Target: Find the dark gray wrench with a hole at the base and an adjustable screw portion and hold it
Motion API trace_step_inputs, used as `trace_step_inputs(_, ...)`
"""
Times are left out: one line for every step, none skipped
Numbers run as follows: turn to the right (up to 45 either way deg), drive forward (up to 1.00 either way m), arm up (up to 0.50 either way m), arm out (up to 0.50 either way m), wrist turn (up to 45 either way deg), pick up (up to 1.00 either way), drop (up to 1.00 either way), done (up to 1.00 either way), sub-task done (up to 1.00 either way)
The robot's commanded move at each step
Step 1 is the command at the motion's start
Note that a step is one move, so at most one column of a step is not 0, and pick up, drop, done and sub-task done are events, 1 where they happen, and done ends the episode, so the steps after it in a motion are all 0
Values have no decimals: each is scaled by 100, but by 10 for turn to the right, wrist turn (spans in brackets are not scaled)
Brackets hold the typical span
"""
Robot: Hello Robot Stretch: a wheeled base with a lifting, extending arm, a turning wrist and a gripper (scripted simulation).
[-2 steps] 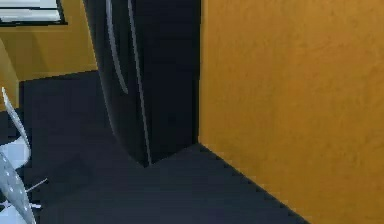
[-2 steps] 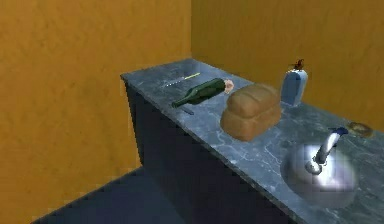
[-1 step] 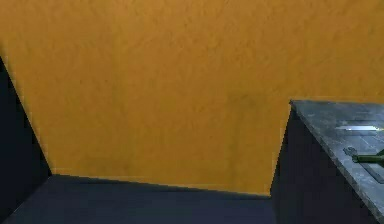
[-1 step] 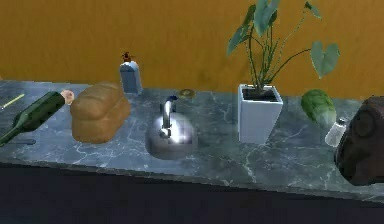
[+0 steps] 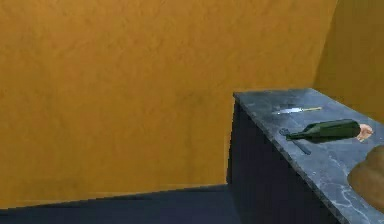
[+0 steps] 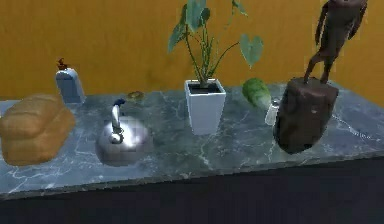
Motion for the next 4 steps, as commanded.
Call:
trace_step_inputs(0, 85, 0, 0, 0, 0, 0, 0, 0)
trace_step_inputs(0, 0, 50, 0, 0, 0, 0, 0, 0)
trace_step_inputs(0, 0, 38, 0, 0, 0, 0, 0, 0)
trace_step_inputs(0, 0, 0, 8, 0, 0, 0, 0, 0)
